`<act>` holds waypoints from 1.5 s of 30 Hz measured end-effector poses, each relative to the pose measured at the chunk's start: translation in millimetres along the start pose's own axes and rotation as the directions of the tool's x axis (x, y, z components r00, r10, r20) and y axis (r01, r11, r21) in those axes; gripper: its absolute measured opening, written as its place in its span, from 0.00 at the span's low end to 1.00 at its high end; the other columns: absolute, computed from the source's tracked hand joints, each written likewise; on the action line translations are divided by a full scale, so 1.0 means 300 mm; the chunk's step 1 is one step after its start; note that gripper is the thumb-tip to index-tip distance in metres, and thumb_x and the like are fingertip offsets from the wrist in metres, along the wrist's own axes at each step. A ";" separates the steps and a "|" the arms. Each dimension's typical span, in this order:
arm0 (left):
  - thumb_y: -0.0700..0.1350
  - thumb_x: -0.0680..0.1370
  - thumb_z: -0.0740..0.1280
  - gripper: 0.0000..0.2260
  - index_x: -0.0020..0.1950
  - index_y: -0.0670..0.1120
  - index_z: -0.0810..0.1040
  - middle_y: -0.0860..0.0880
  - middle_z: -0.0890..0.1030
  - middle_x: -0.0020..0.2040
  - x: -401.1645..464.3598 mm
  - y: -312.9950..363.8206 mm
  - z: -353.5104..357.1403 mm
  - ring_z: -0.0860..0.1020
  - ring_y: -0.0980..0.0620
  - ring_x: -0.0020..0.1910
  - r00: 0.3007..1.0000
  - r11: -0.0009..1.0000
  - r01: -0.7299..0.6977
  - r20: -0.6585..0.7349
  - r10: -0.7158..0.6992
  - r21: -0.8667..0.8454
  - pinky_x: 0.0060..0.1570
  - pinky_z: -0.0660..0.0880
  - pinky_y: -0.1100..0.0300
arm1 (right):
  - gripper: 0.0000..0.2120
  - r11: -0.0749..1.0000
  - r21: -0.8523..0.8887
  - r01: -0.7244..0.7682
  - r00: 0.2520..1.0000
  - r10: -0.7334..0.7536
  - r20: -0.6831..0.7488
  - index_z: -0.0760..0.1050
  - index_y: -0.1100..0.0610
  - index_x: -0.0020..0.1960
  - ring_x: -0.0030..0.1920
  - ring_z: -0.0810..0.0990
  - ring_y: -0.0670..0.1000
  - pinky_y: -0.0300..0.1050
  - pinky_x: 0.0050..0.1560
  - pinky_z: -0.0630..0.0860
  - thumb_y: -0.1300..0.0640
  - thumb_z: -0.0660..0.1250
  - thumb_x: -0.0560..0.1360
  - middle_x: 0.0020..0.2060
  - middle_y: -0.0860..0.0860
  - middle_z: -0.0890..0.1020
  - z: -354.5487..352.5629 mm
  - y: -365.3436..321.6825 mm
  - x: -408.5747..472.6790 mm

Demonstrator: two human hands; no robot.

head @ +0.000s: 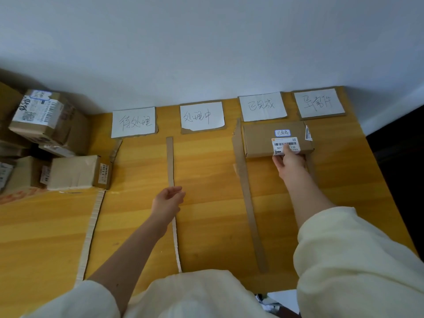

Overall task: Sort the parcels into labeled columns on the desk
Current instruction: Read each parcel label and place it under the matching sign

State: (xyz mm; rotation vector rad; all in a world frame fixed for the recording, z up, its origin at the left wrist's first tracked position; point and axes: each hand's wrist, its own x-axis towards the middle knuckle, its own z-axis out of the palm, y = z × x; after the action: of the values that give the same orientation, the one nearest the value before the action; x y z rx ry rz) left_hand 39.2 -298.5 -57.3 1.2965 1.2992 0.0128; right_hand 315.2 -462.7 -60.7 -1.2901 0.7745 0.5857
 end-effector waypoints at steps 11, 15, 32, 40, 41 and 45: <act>0.46 0.79 0.67 0.10 0.59 0.47 0.76 0.49 0.78 0.54 0.009 -0.004 0.005 0.78 0.51 0.52 0.999 1.000 0.011 0.042 -0.011 0.014 0.52 0.74 0.54 | 0.16 0.979 -0.203 -0.020 1.000 0.023 0.012 0.73 0.60 0.67 0.60 0.78 0.52 0.46 0.59 0.78 0.57 0.66 0.80 0.58 0.55 0.78 -0.002 -0.017 0.001; 0.46 0.79 0.67 0.10 0.60 0.47 0.76 0.49 0.78 0.54 0.010 -0.004 -0.013 0.77 0.50 0.53 0.999 1.000 0.006 0.053 -0.007 0.004 0.52 0.74 0.53 | 0.17 0.965 -0.259 -0.035 0.999 0.030 -0.023 0.71 0.60 0.68 0.60 0.78 0.52 0.48 0.61 0.78 0.56 0.65 0.80 0.56 0.54 0.76 0.021 0.009 -0.048; 0.43 0.77 0.67 0.09 0.58 0.47 0.76 0.50 0.78 0.51 0.016 -0.079 -0.405 0.75 0.50 0.47 0.964 0.990 0.030 -0.257 -0.066 -0.140 0.45 0.68 0.59 | 0.02 0.651 -0.686 0.325 0.851 0.116 0.513 0.76 0.51 0.49 0.43 0.81 0.48 0.46 0.50 0.79 0.54 0.65 0.80 0.50 0.50 0.83 0.442 0.460 -0.576; 0.43 0.78 0.67 0.10 0.59 0.46 0.75 0.49 0.77 0.51 0.040 -0.157 -0.689 0.76 0.47 0.50 0.905 0.956 0.050 -0.392 -0.165 -0.289 0.50 0.71 0.55 | 0.16 0.378 -0.738 0.559 0.745 0.161 0.647 0.74 0.53 0.62 0.47 0.81 0.48 0.44 0.50 0.77 0.52 0.72 0.76 0.52 0.47 0.80 0.615 0.681 -0.747; 0.43 0.78 0.67 0.11 0.60 0.45 0.75 0.49 0.77 0.52 0.046 -0.168 -0.718 0.76 0.46 0.52 0.898 0.951 0.053 -0.402 -0.179 -0.306 0.52 0.73 0.54 | 0.18 0.341 -0.740 0.580 0.737 0.169 0.655 0.73 0.52 0.62 0.47 0.81 0.48 0.44 0.51 0.77 0.52 0.73 0.75 0.51 0.47 0.79 0.632 0.705 -0.757; 0.46 0.78 0.67 0.16 0.65 0.46 0.72 0.47 0.76 0.61 0.062 -0.189 -0.829 0.75 0.45 0.57 0.865 0.915 0.053 -0.438 -0.242 -0.401 0.53 0.71 0.53 | 0.22 0.213 -0.735 0.644 0.710 0.189 0.678 0.72 0.51 0.64 0.56 0.80 0.53 0.50 0.61 0.76 0.50 0.74 0.73 0.51 0.46 0.77 0.703 0.793 -0.795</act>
State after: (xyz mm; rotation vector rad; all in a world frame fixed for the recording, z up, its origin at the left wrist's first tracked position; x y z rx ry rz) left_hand -161.0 -139.7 -43.8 0.8768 1.7208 0.4847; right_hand 22.6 -200.4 -1.1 -2.0978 -0.6610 1.2744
